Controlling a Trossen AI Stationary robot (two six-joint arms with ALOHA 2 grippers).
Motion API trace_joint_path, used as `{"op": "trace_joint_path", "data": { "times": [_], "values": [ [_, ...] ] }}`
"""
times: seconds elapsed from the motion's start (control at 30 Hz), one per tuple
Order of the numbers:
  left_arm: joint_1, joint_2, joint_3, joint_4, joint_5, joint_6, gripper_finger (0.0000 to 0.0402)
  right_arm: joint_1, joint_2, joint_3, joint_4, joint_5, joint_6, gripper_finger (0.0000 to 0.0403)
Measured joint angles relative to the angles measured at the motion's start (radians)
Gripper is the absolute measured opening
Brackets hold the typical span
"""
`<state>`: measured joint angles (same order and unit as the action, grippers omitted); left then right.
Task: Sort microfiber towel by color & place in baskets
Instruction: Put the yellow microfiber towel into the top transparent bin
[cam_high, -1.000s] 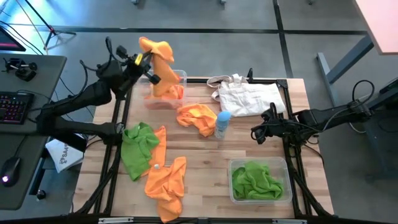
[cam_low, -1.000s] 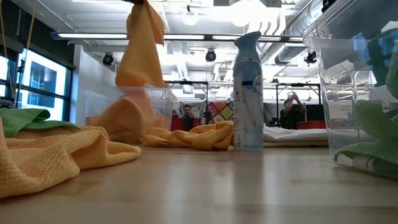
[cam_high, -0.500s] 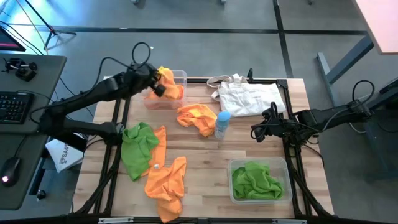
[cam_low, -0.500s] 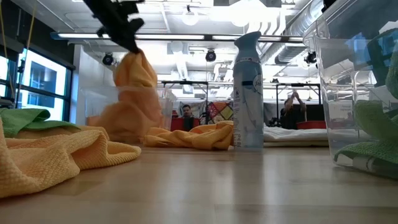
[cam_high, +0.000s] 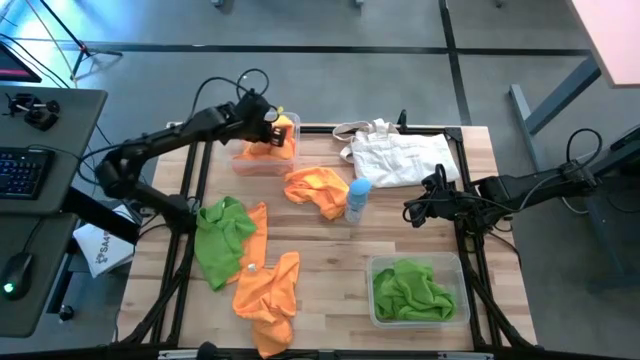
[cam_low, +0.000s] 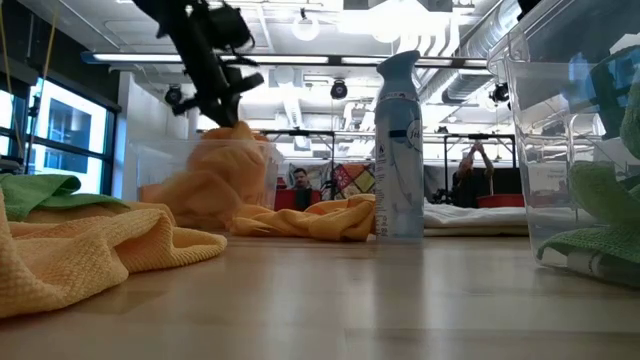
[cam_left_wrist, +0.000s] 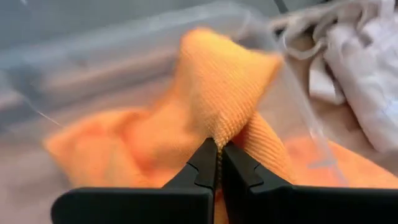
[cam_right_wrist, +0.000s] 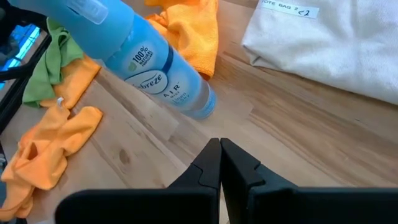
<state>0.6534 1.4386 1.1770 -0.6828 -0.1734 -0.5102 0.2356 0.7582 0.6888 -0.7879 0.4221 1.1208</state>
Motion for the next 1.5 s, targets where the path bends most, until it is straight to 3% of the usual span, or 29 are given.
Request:
{"op": "trace_joint_path", "data": {
  "times": [0.1, 0.33, 0.47, 0.87, 1.13, 1.5],
  "values": [
    [0.038, 0.055, -0.001, -0.035, 0.088, -0.022, 0.0000, 0.000, 0.000, 0.000, 0.000, 0.000, 0.001, 0.0000],
    [0.097, 0.169, -0.002, -0.055, 0.125, -0.146, 0.0000, 0.000, 0.000, 0.000, 0.000, 0.000, 0.001, 0.0000],
    [0.117, 0.224, -0.002, -0.076, 0.181, -0.132, 0.0004, 0.000, 0.000, 0.000, 0.000, 0.000, 0.005, 0.0000],
    [0.128, 0.281, -0.002, -0.074, 0.223, -0.081, 0.0085, 0.000, 0.000, 0.000, 0.001, -0.001, 0.006, 0.0000],
    [0.159, 0.201, -0.002, -0.081, 0.319, -0.081, 0.0115, 0.000, 0.000, 0.000, 0.001, -0.002, 0.005, 0.0000],
    [0.163, -0.051, -0.001, -0.106, 0.236, -0.108, 0.0115, 0.000, 0.000, 0.000, 0.001, -0.002, -0.003, 0.0000]
  ]
}}
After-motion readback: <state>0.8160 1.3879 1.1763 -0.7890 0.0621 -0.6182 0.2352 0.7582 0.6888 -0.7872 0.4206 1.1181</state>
